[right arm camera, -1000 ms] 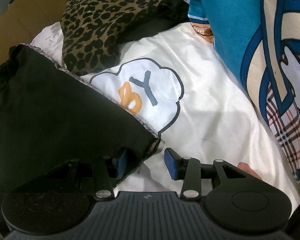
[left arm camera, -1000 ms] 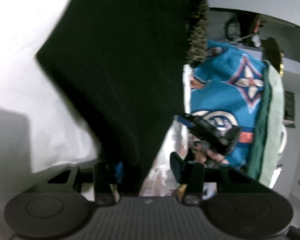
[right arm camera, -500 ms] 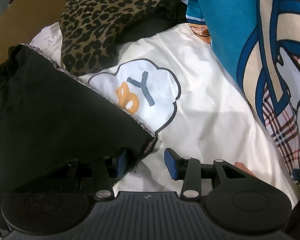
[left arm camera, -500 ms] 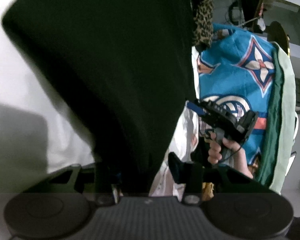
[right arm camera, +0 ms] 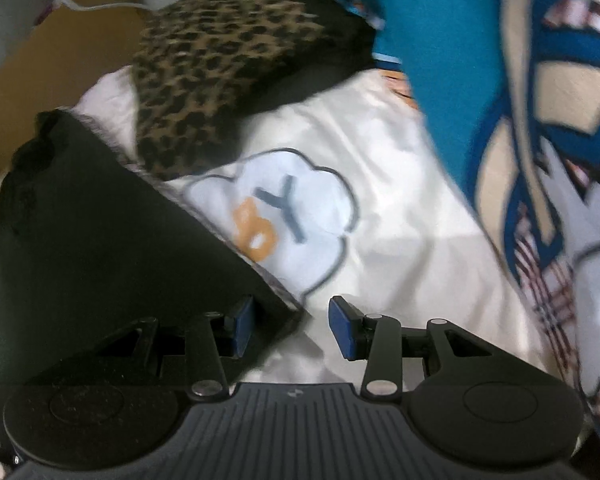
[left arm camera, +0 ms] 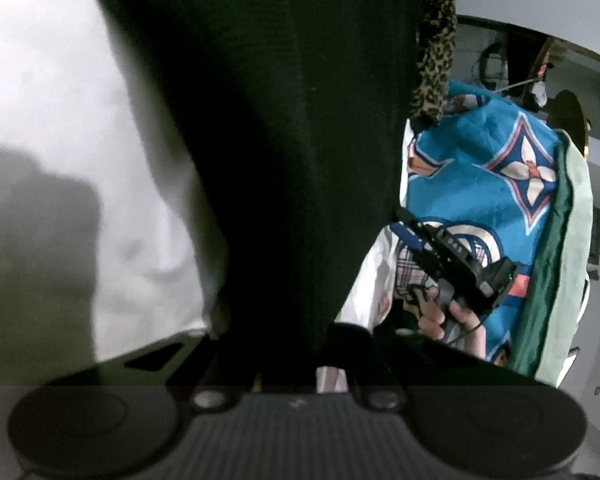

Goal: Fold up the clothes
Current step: 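Hold the hoodie with the left gripper while the right gripper presses the fold flat, then grasp the folded hoodie edge with the right gripper beside the left gripper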

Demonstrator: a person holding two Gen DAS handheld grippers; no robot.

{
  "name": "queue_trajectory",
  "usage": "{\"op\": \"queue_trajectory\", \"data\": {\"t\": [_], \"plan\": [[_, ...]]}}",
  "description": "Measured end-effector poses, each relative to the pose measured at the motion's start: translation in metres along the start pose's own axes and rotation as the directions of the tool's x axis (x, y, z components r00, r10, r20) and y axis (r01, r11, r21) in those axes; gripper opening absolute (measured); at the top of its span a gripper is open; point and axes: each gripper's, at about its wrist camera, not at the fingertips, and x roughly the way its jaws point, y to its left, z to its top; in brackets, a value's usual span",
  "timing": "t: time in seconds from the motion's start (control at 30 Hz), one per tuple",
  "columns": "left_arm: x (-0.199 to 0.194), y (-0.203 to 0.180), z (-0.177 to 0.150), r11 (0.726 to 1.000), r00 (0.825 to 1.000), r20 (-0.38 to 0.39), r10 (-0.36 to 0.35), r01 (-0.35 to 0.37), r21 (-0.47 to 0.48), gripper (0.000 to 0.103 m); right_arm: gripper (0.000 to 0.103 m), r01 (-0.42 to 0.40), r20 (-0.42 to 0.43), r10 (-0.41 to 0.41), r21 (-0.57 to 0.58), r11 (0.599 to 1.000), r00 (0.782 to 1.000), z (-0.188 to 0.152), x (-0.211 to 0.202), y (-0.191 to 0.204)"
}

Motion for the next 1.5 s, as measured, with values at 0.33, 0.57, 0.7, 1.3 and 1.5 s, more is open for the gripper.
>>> {"op": "queue_trajectory", "data": {"t": [0.33,0.57,0.7,1.3,1.5], "plan": [[-0.033,-0.004,-0.006,1.000,1.000,-0.004,0.008,-0.008,0.022,0.006,0.048,-0.099,-0.083,0.083,-0.208,0.973,0.993,0.015,0.013,0.016],[-0.033,-0.005,-0.008,1.000,1.000,-0.006,0.020,-0.020,0.024,0.006,0.048,-0.135,-0.148,0.097,-0.281,0.950,0.984,0.018,0.030,0.020],[-0.035,-0.008,-0.007,0.999,1.000,-0.009,0.020,-0.020,0.039,0.006,0.047,-0.166,-0.171,0.116,-0.313,0.935,0.978,0.018,0.038,0.024],[-0.029,-0.016,-0.007,0.999,1.000,-0.008,-0.003,0.003,0.035,0.006,0.024,-0.159,-0.220,0.079,-0.378,0.912,0.972,0.010,0.042,0.040],[-0.046,-0.026,-0.004,0.998,0.999,-0.019,-0.049,0.050,0.028,0.006,0.006,-0.187,-0.251,0.116,-0.284,0.940,0.961,0.013,0.035,0.035]]}}
